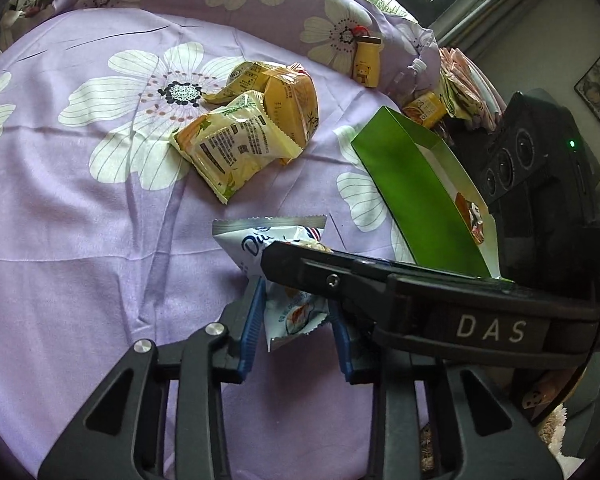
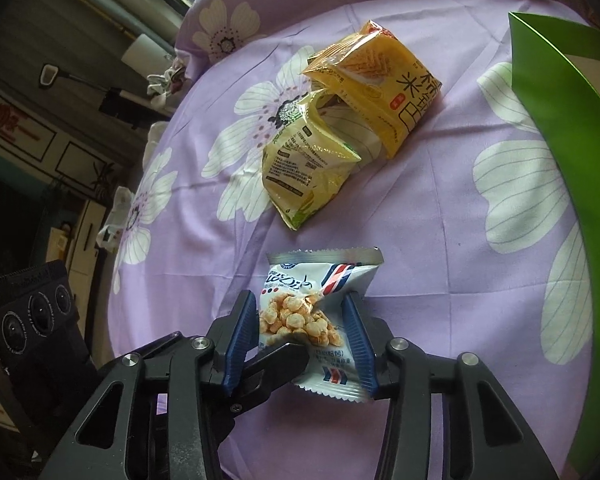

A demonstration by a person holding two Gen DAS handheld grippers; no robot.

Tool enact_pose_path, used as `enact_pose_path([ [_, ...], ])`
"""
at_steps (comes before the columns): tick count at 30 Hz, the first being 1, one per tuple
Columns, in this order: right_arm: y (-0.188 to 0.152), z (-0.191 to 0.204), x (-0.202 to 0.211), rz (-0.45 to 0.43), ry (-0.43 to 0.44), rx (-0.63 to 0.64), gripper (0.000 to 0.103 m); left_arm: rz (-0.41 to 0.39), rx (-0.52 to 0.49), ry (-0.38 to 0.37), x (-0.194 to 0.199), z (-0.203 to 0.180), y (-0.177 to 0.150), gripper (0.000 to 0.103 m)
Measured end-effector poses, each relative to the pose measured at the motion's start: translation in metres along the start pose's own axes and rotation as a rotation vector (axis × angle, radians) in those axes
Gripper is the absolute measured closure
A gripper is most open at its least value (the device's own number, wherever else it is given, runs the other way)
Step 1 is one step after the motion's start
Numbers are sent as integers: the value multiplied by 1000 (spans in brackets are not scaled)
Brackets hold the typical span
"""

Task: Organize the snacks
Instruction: 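Lift the peanut packet and carry it over the green box, then lower the peanut packet into the box and open the right gripper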

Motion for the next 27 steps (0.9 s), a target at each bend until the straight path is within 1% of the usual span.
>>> enact_pose_path([
  [3, 1, 5, 6, -12, 6, 19, 58, -13, -3, -4, 3, -6, 2, 73],
  [8, 7, 10, 25, -75, -6, 42, 58, -54, -42, -3, 11, -23, 12, 73],
  [11, 15, 9, 44, -127, 0, 43, 58, -80, -87, -5, 15, -41, 23, 73],
  [16, 31, -2, 83, -237, 8, 27, 58, -124, -181, -14, 15, -80, 44, 73],
  [22, 49, -31, 134, -365, -16, -11, 58, -146, -261, -80, -1, -130, 66, 73],
  [27, 60, -60, 171, -452, -58, -34, 58, -120, -297, -146, -23, -168, 77, 73],
])
Point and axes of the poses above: each gripper's, at about its wrist camera, not at the fingertips, and x roughly against the way its jaws point, z to its left, y to its top, the point moved 8 cm from there along -x, roughly the way its jaws point
